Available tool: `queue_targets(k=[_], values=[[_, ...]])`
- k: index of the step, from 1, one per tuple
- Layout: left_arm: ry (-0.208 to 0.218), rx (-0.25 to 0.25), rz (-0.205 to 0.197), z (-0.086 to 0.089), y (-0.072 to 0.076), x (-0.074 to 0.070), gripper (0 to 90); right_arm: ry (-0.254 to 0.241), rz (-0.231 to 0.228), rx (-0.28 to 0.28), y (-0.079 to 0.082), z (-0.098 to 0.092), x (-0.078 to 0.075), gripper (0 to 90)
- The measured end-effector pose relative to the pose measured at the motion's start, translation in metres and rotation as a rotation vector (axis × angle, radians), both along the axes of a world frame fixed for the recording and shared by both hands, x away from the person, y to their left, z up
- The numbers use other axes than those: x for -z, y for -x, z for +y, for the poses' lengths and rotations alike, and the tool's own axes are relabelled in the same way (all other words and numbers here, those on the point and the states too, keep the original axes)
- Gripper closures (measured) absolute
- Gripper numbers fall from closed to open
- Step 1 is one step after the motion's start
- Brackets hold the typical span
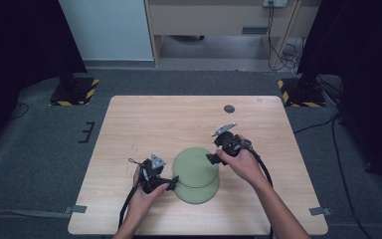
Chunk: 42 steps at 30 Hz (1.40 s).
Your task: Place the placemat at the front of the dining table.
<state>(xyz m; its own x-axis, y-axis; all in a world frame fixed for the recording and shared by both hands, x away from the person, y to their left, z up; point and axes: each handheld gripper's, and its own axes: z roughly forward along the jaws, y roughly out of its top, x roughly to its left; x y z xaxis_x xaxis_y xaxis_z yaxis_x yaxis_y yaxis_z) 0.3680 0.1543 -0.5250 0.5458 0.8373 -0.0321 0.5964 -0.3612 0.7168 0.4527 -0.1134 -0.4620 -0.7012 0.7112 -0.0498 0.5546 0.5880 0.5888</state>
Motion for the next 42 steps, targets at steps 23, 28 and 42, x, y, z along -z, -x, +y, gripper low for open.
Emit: queue_targets(k=[23, 28, 42], values=[[0.001, -0.030, 0.013, 0.004, -0.003, 0.001, 2.2, 0.019, 0.069, -0.043, -0.013, 0.019, 0.006, 13.1], [-0.002, -0.026, 0.015, 0.002, -0.002, 0.001, 2.2, 0.019, 0.088, -0.055, -0.014, 0.021, 0.011, 13.7], [-0.015, -0.019, 0.016, -0.003, -0.002, 0.002, 2.2, -0.009, 0.138, -0.066, -0.020, 0.024, 0.024, 15.4]])
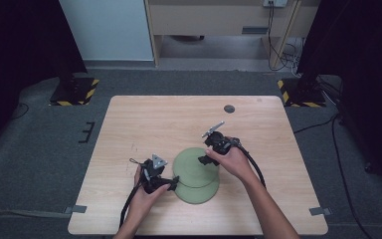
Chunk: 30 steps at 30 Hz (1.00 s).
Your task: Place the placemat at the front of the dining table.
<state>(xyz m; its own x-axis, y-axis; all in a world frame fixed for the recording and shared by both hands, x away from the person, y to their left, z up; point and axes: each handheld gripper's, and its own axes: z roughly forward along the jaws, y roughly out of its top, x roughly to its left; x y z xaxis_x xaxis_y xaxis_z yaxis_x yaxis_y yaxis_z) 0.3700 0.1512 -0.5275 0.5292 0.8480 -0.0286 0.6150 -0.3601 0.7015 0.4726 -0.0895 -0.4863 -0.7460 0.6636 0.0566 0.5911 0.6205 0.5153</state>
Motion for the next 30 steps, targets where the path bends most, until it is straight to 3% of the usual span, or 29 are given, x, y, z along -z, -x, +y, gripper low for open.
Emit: queue_targets(k=[23, 30], values=[[0.010, 0.024, 0.019, 0.004, 0.007, 0.001, 1.5, -0.055, 0.078, 0.004, -0.011, 0.003, 0.023, 14.2], [0.025, 0.016, 0.019, 0.002, 0.005, 0.003, 0.1, -0.098, 0.120, 0.007, -0.011, 0.002, 0.025, 18.6]])
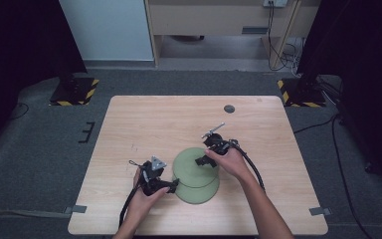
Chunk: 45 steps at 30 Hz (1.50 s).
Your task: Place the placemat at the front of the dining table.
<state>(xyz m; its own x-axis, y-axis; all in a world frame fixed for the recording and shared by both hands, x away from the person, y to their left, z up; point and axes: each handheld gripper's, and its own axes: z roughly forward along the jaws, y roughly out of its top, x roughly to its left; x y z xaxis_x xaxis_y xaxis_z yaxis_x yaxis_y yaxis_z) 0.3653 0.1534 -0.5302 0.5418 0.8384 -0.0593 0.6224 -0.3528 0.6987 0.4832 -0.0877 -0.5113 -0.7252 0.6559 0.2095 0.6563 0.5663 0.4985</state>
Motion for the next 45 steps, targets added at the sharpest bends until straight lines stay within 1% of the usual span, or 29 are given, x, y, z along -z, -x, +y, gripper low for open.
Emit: queue_targets(k=[2, 6, 10, 11, 12, 15, 17, 20, 21, 23, 25, 28, 30, 31, 33, 34, 35, 38, 39, 40, 42, 44, 45], values=[[-0.005, -0.002, -0.008, -0.002, 0.000, 0.000, 0.1, 0.004, -0.003, -0.009, 0.001, 0.001, 0.000, 17.8], [-0.009, -0.008, -0.017, -0.005, 0.001, 0.000, 0.1, 0.013, -0.006, -0.008, 0.002, 0.002, -0.001, 17.8], [-0.021, -0.008, -0.035, -0.008, 0.002, 0.000, 0.2, 0.009, -0.001, -0.002, 0.003, 0.002, -0.001, 17.7], [-0.019, -0.011, -0.032, -0.008, 0.002, 0.000, 0.4, 0.006, 0.003, 0.003, 0.003, 0.002, -0.001, 17.6], [-0.011, -0.011, -0.020, -0.008, 0.002, 0.000, 0.9, 0.004, 0.006, 0.005, 0.003, 0.002, 0.000, 17.3], [-0.006, -0.007, -0.013, -0.007, 0.002, 0.000, 1.1, -0.001, 0.004, 0.004, 0.003, 0.002, 0.000, 16.7], [-0.006, -0.006, -0.012, -0.007, 0.002, 0.000, 0.8, 0.000, -0.001, 0.000, 0.002, 0.002, 0.001, 16.6], [-0.002, -0.001, -0.001, -0.007, -0.001, 0.000, 0.2, 0.004, -0.001, 0.014, 0.005, 0.002, 0.000, 16.7], [0.003, -0.002, 0.003, -0.007, -0.001, 0.000, 0.0, 0.012, -0.010, 0.010, 0.006, 0.002, -0.001, 17.0], [0.004, -0.005, 0.003, -0.007, -0.001, 0.000, 0.0, 0.014, -0.016, 0.007, 0.006, 0.001, -0.001, 17.6], [0.002, -0.011, -0.005, -0.007, 0.000, 0.000, 0.1, 0.034, -0.028, 0.013, 0.008, 0.002, -0.005, 19.7], [-0.004, -0.011, -0.010, -0.008, 0.001, 0.000, 0.1, 0.033, -0.045, 0.014, 0.009, 0.001, -0.009, 20.7], [-0.004, -0.013, -0.011, -0.008, 0.001, 0.000, 0.1, 0.014, -0.061, 0.017, 0.012, -0.001, -0.017, 22.4], [-0.004, -0.013, -0.011, -0.008, 0.001, 0.000, 0.0, 0.014, -0.061, 0.017, 0.012, -0.001, -0.017, 22.4], [-0.005, -0.015, -0.012, -0.008, 0.001, 0.000, 0.0, 0.003, -0.073, 0.016, 0.016, -0.003, -0.025, 23.9], [-0.005, -0.016, -0.012, -0.008, 0.001, 0.000, 0.0, 0.003, -0.073, 0.016, 0.016, -0.003, -0.025, 23.9], [-0.006, -0.018, -0.013, -0.009, 0.001, 0.000, 0.0, -0.008, -0.078, 0.013, 0.019, -0.004, -0.031, 25.5], [-0.006, -0.019, -0.016, -0.009, 0.002, 0.000, 0.0, -0.052, -0.071, 0.010, 0.023, -0.007, -0.040, 29.6], [-0.006, -0.019, -0.016, -0.009, 0.002, 0.000, 0.0, -0.052, -0.071, 0.010, 0.023, -0.007, -0.040, 29.6], [-0.005, -0.023, -0.017, -0.009, 0.002, 0.000, 0.0, -0.068, -0.072, 0.000, 0.025, -0.008, -0.043, 31.6], [-0.008, -0.026, -0.021, -0.009, 0.003, 0.000, 0.0, -0.099, -0.057, -0.022, 0.030, -0.009, -0.049, 36.6], [-0.007, -0.027, -0.021, -0.009, 0.003, 0.000, 0.0, -0.094, -0.055, -0.032, 0.031, -0.009, -0.050, 37.2], [-0.006, -0.029, -0.019, -0.009, 0.003, 0.000, 0.0, -0.075, -0.051, -0.048, 0.033, -0.007, -0.048, 37.5]])
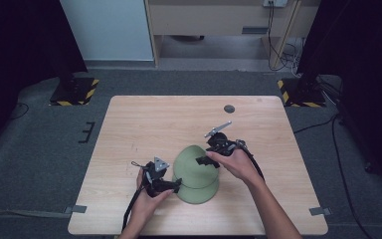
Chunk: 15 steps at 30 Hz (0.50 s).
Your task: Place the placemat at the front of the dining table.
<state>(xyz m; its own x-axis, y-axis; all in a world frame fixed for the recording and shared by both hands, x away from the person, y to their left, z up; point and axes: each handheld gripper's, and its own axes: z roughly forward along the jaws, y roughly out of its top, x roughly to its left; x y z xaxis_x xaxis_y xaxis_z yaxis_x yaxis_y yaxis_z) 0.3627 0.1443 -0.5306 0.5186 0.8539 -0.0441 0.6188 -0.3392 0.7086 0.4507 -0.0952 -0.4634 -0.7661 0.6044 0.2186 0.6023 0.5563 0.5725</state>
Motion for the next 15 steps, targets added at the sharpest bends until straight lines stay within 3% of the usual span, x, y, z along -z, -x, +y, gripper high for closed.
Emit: queue_targets(k=[4, 5, 8, 9, 12, 13, 15], values=[[0.002, 0.000, 0.003, 0.0003, -0.0002, 0.0001, 0.0, 0.022, 0.004, 0.006, -0.0019, 0.0017, 0.0041, 42.1], [0.002, 0.002, 0.001, 0.0004, -0.0001, 0.0002, 0.0, 0.040, -0.004, 0.015, -0.0041, 0.0015, 0.0073, 48.1], [0.003, 0.003, 0.000, 0.0005, -0.0001, 0.0003, 0.0, 0.041, -0.011, 0.024, -0.0050, 0.0006, 0.0088, 54.7], [0.006, 0.004, 0.002, 0.0008, -0.0005, 0.0004, 0.0, 0.041, -0.024, 0.027, -0.0050, -0.0004, 0.0082, 62.3], [0.008, 0.003, 0.004, 0.0010, -0.0007, 0.0005, 0.0, 0.043, -0.041, 0.028, -0.0052, -0.0024, 0.0068, 69.7], [0.009, 0.004, 0.006, 0.0012, -0.0008, 0.0005, 0.0, 0.041, -0.049, 0.033, -0.0044, -0.0039, 0.0046, 76.4], [0.010, 0.002, 0.004, 0.0012, -0.0005, 0.0007, 0.0, 0.040, -0.056, 0.035, -0.0041, -0.0048, 0.0033, 79.7]])
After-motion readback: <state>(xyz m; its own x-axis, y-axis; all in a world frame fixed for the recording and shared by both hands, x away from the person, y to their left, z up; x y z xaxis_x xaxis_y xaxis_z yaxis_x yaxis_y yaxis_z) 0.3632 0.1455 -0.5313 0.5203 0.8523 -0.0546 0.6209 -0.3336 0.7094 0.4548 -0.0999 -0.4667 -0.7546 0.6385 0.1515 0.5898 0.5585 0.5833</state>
